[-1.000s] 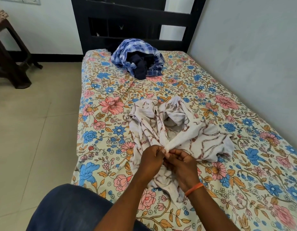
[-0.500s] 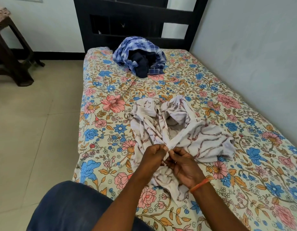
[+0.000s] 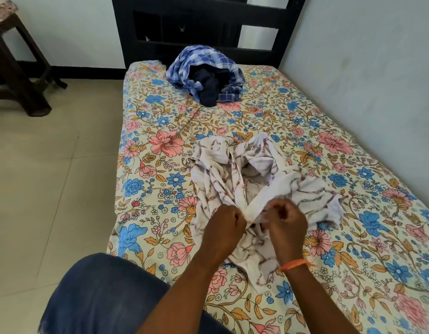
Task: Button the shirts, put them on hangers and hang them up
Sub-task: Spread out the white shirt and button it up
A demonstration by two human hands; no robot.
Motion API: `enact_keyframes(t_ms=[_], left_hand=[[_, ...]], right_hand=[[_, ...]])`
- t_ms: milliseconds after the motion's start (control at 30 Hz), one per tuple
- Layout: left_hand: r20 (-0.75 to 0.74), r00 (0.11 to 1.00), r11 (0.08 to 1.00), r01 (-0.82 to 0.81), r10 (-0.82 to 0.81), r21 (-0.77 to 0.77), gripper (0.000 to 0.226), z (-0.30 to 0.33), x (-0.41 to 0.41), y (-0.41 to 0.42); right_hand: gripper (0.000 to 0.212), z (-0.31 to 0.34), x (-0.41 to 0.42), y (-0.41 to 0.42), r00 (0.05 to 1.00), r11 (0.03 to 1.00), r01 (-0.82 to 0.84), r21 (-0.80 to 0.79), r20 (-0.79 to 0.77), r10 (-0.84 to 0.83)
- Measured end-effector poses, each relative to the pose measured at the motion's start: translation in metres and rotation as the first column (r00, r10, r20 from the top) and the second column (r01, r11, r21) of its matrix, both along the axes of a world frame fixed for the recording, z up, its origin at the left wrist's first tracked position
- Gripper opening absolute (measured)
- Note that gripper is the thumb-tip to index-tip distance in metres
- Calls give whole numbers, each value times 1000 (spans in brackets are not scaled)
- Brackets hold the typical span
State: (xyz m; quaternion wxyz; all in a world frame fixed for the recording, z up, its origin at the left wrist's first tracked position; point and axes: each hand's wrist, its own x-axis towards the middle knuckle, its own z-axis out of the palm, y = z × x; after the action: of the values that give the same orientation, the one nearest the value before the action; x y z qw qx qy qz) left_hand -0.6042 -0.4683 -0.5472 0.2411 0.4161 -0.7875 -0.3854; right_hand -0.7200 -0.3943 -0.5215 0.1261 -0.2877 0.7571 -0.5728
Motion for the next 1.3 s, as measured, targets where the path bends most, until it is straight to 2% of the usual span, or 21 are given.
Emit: enact_keyframes(t_ms=[67, 133, 167, 233, 300, 367, 433, 500, 567, 700, 767, 933, 1067, 1167, 1233, 1300], left_hand=[[232, 972, 962, 83, -21, -261, 19, -5, -3, 1], [372, 927, 880, 213, -45, -425, 15, -4, -6, 3], [410, 911, 833, 270, -57, -484, 15, -1, -9, 5], [433, 896, 752, 350, -96, -559, 18, 1, -13, 7], [445, 885, 760, 381, -136, -526, 17, 2, -13, 5], [410, 902, 839, 326, -137, -436, 20, 2, -14, 1], [243, 966, 931, 170, -91, -325, 25, 4, -15, -5], [108, 994, 979, 20, 2, -201, 23, 3, -20, -14], [77, 992, 990, -92, 101, -110, 23, 1, -25, -22], [108, 964, 970, -245, 245, -12, 24, -11, -31, -33], [137, 960, 969, -243, 246, -39, 26, -13, -33, -35], [286, 953, 975, -33, 96, -218, 35, -7, -41, -34], [430, 902, 954, 105, 27, -281, 14, -5, -47, -37], [387, 917, 978, -14, 95, -208, 17, -7, -53, -39], [299, 936, 983, -167, 183, -78, 22, -7, -58, -46], [269, 940, 974, -226, 210, 30, 21, -8, -61, -51]], right_hand=[[21, 14, -1, -6, 947, 992, 75, -101, -304, -102], [16, 19, -12, -19, 896, 998, -5, -66, -443, -24], [12, 15, -22, -27, 886, 998, -49, 51, -460, 67], [13, 3, -37, -39, 883, 928, -102, 360, -398, 251], [25, -12, -43, -38, 907, 866, -81, 494, -324, 269], [35, -20, -45, -30, 936, 867, -29, 497, -290, 198], [34, -23, -46, -23, 967, 875, -1, 484, -222, 124], [29, -20, -49, -23, 983, 881, 19, 473, -171, 70], [31, -16, -49, -28, 986, 876, 26, 481, -159, 58], [37, -20, -52, -33, 992, 879, 59, 473, -125, 1], [33, -25, -56, -32, 995, 890, 75, 449, -95, -35], [19, -32, -55, -25, 989, 951, 89, 296, 90, -121], [16, -32, -47, -16, 964, 976, 133, 170, 207, -168], [7, -33, -46, -12, 961, 983, 105, 148, 241, -138], [4, -31, -49, -11, 941, 989, 55, 140, 324, -98], [5, -28, -53, -11, 908, 989, 14, 149, 412, -75]])
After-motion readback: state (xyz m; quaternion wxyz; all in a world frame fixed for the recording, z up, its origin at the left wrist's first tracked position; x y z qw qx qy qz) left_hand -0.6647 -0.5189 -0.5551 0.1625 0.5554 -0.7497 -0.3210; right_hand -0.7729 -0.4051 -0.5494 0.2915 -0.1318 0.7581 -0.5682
